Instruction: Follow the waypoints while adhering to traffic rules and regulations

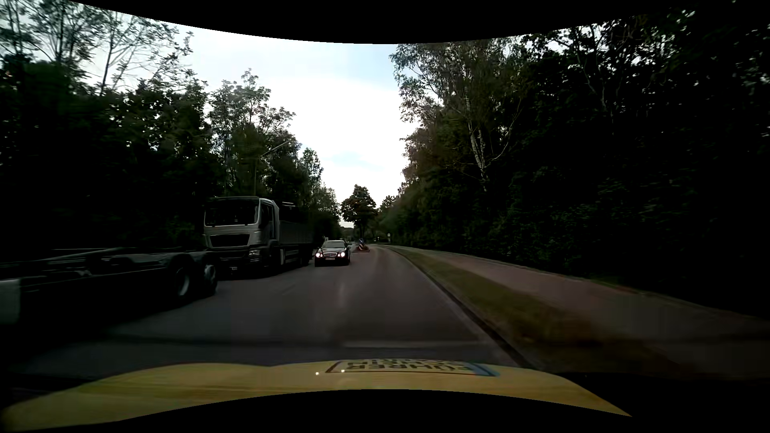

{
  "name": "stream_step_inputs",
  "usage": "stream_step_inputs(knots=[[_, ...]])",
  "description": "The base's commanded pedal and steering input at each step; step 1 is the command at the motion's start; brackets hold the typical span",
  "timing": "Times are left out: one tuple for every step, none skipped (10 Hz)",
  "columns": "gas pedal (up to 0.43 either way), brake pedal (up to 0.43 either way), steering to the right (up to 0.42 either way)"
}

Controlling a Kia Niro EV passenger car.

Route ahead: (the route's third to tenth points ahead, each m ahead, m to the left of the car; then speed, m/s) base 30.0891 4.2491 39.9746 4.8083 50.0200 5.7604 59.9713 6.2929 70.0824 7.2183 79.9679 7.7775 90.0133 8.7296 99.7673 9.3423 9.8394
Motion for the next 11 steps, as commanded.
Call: stream_step_inputs(knots=[[0.11,0.0,-0.012],[0.11,0.0,-0.011],[0.11,0.0,-0.011],[0.11,0.0,-0.01],[0.11,0.0,-0.01],[0.11,0.0,-0.009],[0.11,0.0,-0.009],[0.11,0.0,-0.007],[0.11,0.0,-0.006],[0.098,0.0,-0.006],[0.098,0.0,-0.005]])
